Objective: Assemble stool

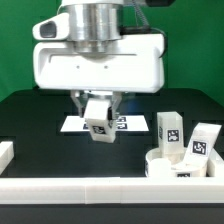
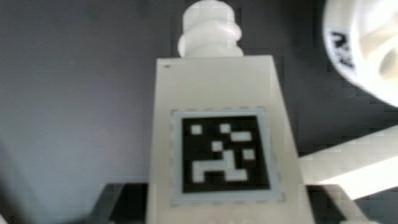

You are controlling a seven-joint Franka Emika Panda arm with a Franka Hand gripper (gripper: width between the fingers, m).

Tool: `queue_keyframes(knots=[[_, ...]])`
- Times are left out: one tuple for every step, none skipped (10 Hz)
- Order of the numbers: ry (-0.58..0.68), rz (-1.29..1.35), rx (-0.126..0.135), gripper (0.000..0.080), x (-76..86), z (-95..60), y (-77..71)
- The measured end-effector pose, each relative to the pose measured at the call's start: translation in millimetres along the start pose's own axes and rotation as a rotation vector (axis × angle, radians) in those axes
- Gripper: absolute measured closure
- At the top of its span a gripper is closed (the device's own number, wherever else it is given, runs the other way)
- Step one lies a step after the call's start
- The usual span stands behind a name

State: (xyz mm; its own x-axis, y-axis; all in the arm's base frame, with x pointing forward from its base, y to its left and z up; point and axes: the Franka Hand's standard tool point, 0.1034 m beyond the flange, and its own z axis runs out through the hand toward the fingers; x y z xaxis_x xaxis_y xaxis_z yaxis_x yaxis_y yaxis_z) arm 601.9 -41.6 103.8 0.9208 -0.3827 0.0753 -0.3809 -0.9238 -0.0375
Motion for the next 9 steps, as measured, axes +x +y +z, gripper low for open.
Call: queue_keyframes(knots=[[0.097,-0.006,0.012,0.0462,6.3,-6.8,-13.4],[0.167,-0.012,0.02,0.0462,7.0,-8.9,-21.2],[0.256,-0.021,0.02,0.0462,8.8,-8.2,-21.3],[0.318,-0.031,0.018,0.0462,7.1,-6.6,-20.9],[0.384,-0.043,0.018,0.0462,7.3,-6.6,-22.8],[0.4,-0.054,0.021,0.0462,4.7,-6.3,-28.0],[0.392,-0.062,0.028,0.0462,3.4,-8.7,-36.8],[0.391,-0.06,0.041,0.0462,1.7,-11.1,-49.7],[0.393,-0.07,0.049,0.0462,-2.0,-12.1,-62.2]])
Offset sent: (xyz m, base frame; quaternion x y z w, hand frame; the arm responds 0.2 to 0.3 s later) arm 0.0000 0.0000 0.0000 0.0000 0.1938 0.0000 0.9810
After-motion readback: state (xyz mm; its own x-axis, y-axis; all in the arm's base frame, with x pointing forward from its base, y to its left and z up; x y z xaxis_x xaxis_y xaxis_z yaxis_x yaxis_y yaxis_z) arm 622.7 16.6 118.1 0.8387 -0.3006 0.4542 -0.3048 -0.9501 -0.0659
